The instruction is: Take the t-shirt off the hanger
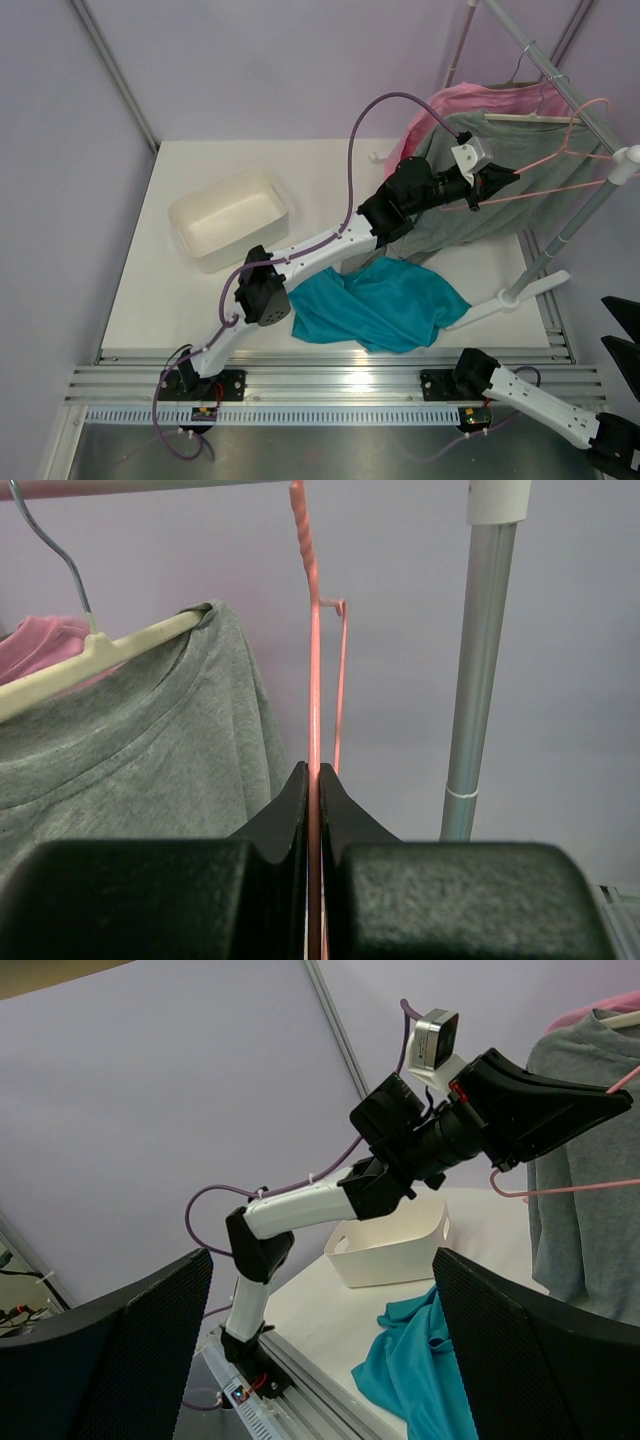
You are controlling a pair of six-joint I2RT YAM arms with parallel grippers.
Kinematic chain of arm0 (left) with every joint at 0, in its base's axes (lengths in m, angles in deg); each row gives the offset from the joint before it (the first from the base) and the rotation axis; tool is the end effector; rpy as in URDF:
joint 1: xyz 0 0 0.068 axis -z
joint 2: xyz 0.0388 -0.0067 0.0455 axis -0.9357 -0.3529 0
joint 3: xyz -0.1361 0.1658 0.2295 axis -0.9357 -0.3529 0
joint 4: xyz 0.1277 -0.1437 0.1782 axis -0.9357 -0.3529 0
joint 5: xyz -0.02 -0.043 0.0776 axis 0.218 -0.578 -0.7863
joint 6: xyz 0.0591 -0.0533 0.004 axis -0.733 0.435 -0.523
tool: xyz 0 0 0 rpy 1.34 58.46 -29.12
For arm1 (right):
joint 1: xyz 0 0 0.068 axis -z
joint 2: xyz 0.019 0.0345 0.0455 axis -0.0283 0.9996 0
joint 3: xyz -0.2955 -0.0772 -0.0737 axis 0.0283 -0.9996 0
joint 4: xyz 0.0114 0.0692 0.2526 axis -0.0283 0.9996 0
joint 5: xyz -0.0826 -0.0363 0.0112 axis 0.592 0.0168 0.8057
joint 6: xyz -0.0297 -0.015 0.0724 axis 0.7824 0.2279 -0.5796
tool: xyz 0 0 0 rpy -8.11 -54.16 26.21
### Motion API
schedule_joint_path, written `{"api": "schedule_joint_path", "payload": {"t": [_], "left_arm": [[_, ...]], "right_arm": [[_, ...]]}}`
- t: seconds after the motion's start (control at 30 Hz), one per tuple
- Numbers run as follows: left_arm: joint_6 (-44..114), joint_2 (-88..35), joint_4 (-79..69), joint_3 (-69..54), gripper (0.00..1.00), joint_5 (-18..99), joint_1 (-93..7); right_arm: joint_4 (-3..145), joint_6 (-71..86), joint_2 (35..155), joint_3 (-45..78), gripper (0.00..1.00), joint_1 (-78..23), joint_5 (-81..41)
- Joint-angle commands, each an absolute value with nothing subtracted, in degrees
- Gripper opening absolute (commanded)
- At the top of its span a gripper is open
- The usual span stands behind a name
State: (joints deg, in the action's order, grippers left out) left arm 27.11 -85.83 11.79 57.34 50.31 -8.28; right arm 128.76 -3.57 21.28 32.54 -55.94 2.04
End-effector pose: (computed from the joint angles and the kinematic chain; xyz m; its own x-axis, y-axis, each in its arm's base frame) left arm 0.2748 -0.5410 0.4547 0.1157 -0.3323 -0.9360 0.9811 0.1857 0.0554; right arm -0.0902 -0.1727 0.4652 0.0078 0.5711 -0.8208 -0.7422 0.5534 0.3780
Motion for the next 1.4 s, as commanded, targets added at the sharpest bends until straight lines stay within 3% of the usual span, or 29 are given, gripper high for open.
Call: {"api": "schedule_joint_path", "payload": {"t": [0.0, 0.7, 0.77, 0.87, 0.97, 1.07, 1.23, 1.37], "left_arm": [[26.4, -85.5, 16.3, 58.7, 0.00, 48.6, -8.6], [27.3, -88.0, 18.6, 58.7, 0.00, 47.4, -8.6], [27.1, -87.3, 19.5, 56.8, 0.21, 47.5, -8.6], [26.9, -85.6, 21.0, 54.3, 0.63, 48.2, -8.6], [26.8, -83.6, 21.3, 52.0, 0.91, 48.4, -8.6], [26.2, -79.2, 22.8, 45.5, 0.98, 48.4, -8.6], [22.3, -66.4, 24.5, 28.5, 0.99, 46.8, -8.6], [19.2, -53.3, 16.6, 17.7, 0.99, 44.7, -8.6]], "right_arm": [[128.3, -2.1, 20.9, 31.9, 0.99, -55.8, 1.9], [128.5, -1.8, 19.6, 32.1, 1.00, -55.7, 2.0], [129.0, -1.7, 19.6, 32.2, 1.00, -55.7, 2.3], [129.2, -1.6, 19.4, 32.1, 1.00, -55.7, 2.7], [129.8, -1.6, 19.4, 32.9, 1.00, -55.7, 2.9], [130.5, -1.4, 19.8, 33.8, 0.99, -55.7, 3.9], [135.0, 0.0, 21.6, 36.1, 0.99, -55.8, 7.9], [138.1, -0.3, 23.0, 35.6, 0.99, -55.8, 11.9]]}}
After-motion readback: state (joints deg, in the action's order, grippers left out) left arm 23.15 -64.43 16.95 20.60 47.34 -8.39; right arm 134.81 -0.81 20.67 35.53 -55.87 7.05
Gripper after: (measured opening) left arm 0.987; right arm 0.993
